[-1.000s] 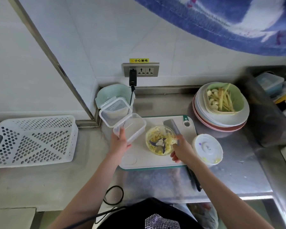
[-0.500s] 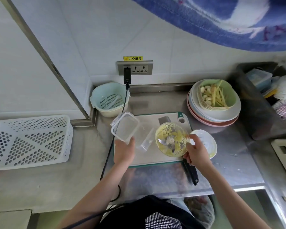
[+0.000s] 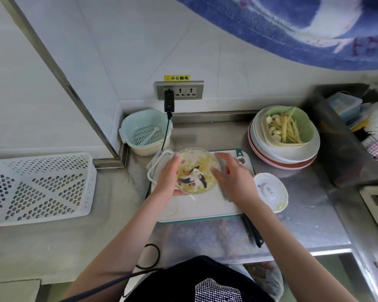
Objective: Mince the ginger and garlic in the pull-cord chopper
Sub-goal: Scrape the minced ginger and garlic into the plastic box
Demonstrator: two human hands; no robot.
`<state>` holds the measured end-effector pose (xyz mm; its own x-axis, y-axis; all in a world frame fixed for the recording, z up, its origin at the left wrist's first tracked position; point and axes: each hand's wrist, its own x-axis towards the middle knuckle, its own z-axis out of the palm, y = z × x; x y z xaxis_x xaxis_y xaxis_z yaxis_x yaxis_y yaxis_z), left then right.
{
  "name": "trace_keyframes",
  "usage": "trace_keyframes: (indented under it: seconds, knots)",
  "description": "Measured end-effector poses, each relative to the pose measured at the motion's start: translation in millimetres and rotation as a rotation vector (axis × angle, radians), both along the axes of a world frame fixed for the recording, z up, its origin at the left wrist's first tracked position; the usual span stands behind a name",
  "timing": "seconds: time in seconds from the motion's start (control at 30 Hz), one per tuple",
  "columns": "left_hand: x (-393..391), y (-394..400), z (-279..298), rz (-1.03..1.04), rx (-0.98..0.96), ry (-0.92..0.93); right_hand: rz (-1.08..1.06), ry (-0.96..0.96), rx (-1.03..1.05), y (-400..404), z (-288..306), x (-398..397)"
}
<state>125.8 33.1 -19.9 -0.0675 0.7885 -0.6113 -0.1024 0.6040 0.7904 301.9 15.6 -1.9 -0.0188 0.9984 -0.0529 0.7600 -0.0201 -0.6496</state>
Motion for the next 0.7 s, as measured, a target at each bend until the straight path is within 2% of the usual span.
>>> trace_keyframes:
  seconds: [0.1, 0.17, 0.27, 0.33, 0.43, 0.53, 0.6, 0.63, 0.7]
  knots:
    - [1.7, 1.6, 3.5, 0.041, -0.074, -0.045, 0.231, -0.196, 0.196, 8.6, 5.5, -17.7]
    - [4.6, 1.9, 4.3, 0.042, -0.084, -0.052, 0.299, -0.269, 0.173, 15.5, 5.7, -24.9]
    - [6.8, 5.5, 2.9, 0.037, -0.077, -0.041, 0.338, -0.289, 0.099, 22.9, 3.1, -26.4]
    - [5.9, 8.9, 1.2, 0.016, -0.054, -0.012, 0.348, -0.212, 0.137, 25.2, 2.6, -25.8]
    - [4.4, 13.3, -2.3, -0.012, -0.004, 0.027, 0.136, 0.167, 0.164, 31.4, 9.9, -20.0]
    - [3.4, 16.0, -3.6, 0.016, -0.012, 0.004, -0.122, 0.516, 0.011, 41.2, 13.5, -7.5]
    - [3.1, 16.9, -3.8, 0.027, -0.031, -0.008, -0.339, 0.728, -0.015, 48.2, 13.3, 9.4]
    - [2.0, 16.8, -3.0, 0.05, -0.053, -0.03, -0.421, 0.751, 0.012, 52.3, 12.5, 20.1]
    - [-3.1, 17.0, -4.3, 0.118, -0.125, -0.131, -0.478, 0.568, 0.052, 60.2, 5.6, 42.9]
